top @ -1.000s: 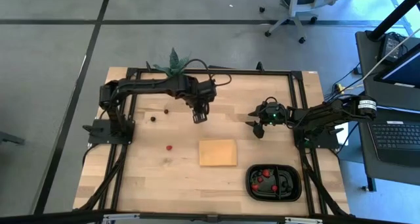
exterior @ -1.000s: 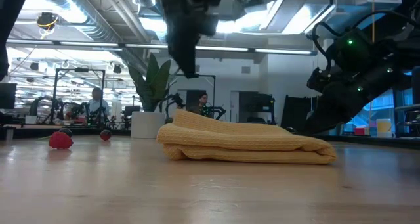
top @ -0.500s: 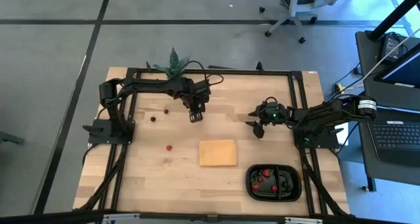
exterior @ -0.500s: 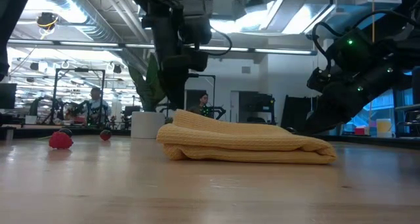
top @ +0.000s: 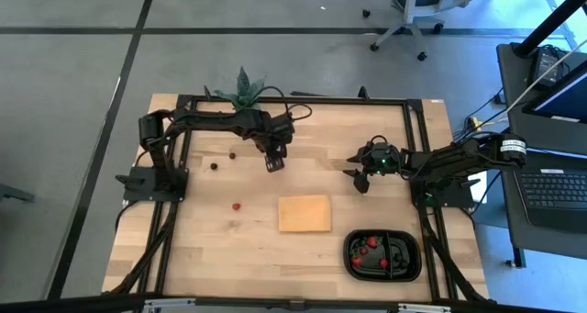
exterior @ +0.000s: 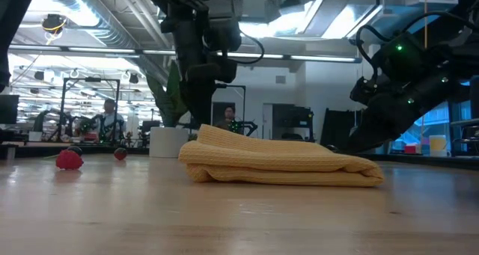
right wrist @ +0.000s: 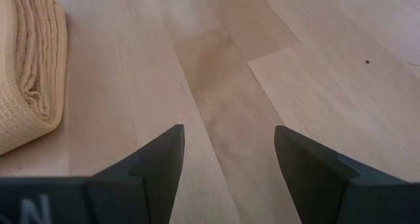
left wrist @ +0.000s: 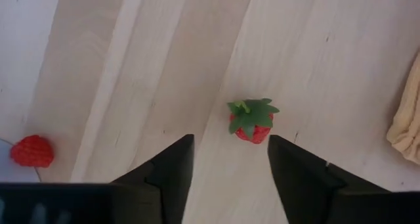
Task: Pick and placing Produce into tupperware
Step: Put the red strawberry into the black container
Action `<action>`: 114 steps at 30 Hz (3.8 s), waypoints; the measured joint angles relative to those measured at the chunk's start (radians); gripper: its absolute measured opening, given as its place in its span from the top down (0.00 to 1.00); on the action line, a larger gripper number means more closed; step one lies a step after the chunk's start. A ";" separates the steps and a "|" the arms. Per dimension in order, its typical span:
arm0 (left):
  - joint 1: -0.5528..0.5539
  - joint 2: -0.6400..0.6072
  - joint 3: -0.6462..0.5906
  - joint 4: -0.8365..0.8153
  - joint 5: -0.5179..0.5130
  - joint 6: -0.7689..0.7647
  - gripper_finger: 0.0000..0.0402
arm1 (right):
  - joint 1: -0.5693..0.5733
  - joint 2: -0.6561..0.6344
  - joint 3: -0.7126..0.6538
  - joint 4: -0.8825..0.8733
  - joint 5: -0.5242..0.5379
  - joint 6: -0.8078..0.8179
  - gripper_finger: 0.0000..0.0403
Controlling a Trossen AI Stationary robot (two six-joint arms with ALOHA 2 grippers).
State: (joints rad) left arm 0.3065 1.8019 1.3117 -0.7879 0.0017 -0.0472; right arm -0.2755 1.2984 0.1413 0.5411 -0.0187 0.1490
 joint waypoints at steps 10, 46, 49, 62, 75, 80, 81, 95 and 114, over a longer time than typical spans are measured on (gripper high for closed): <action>-0.014 0.000 0.000 0.010 -0.039 -0.034 0.23 | 0.000 0.000 0.000 0.000 0.000 0.000 0.41; -0.066 0.208 0.005 0.066 -0.042 -0.235 0.19 | 0.000 0.000 0.000 0.011 0.000 0.002 0.41; -0.066 0.206 0.003 0.074 -0.043 -0.235 0.21 | 0.000 0.000 0.000 0.011 0.000 0.001 0.41; -0.065 0.209 0.002 0.091 -0.044 -0.234 0.34 | 0.000 0.000 0.000 0.011 0.000 0.000 0.41; -0.065 0.209 0.002 0.097 -0.043 -0.231 0.44 | 0.000 0.000 0.000 0.011 0.000 0.000 0.41; -0.065 0.209 0.002 0.098 -0.043 -0.231 0.50 | 0.000 0.000 0.000 0.011 0.000 0.000 0.41; -0.065 0.209 0.002 0.098 -0.043 -0.231 0.52 | 0.000 0.000 0.000 0.011 0.000 0.000 0.41; -0.065 0.209 0.002 0.096 -0.041 -0.230 0.65 | 0.000 0.000 0.000 0.011 0.000 0.000 0.41; -0.075 0.217 0.247 -0.127 0.186 -0.124 0.65 | 0.000 0.000 0.000 0.010 0.000 0.000 0.41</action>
State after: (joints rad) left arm 0.2316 2.0187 1.5591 -0.9146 0.1877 -0.1714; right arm -0.2754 1.2987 0.1413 0.5510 -0.0185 0.1495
